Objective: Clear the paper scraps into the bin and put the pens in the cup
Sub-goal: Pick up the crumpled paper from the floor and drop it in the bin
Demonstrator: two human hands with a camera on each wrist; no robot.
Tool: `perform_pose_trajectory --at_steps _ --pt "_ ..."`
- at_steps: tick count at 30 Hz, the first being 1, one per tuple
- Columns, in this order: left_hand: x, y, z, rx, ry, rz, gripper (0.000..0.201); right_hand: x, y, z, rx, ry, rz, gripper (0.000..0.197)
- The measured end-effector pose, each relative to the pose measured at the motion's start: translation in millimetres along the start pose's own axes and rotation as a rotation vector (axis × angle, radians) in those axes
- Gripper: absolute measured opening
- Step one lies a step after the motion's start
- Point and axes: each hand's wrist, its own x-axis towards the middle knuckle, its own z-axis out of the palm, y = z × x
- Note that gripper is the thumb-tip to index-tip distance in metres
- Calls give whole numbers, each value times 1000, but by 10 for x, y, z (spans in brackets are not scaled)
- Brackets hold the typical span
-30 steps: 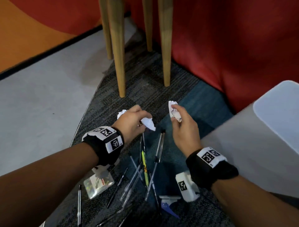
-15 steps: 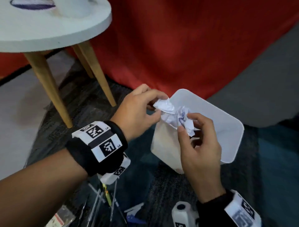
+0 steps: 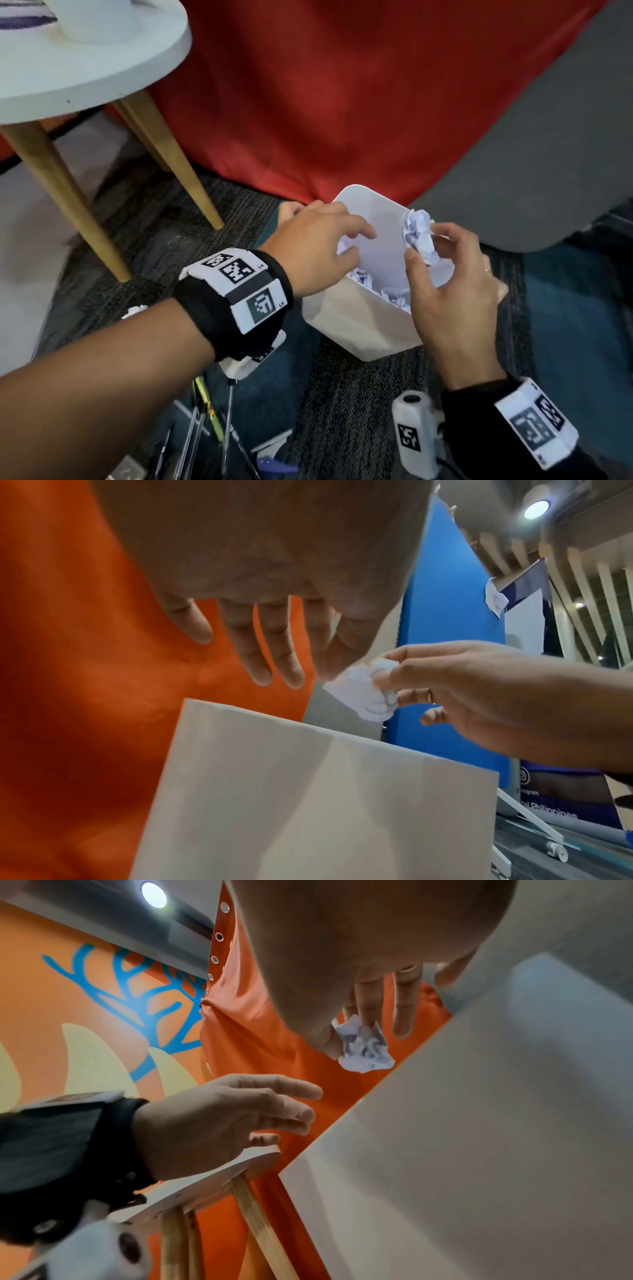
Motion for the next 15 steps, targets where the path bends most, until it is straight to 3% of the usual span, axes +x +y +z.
perform_pose_trajectory --at_steps 5,7,11,15 --pt "-222 -433 -191 -78 75 -50 30 91 14 168 -452 -336 158 33" --pt "-390 -756 -279 -67 87 -116 26 57 -95 212 -320 -294 85 30" --pt "-850 -1586 -334 50 29 -334 21 -193 -530 445 65 -139 -293 19" --pt "-1392 -2274 -194 189 -205 -600 24 -580 -772 1189 182 -364 -445 15"
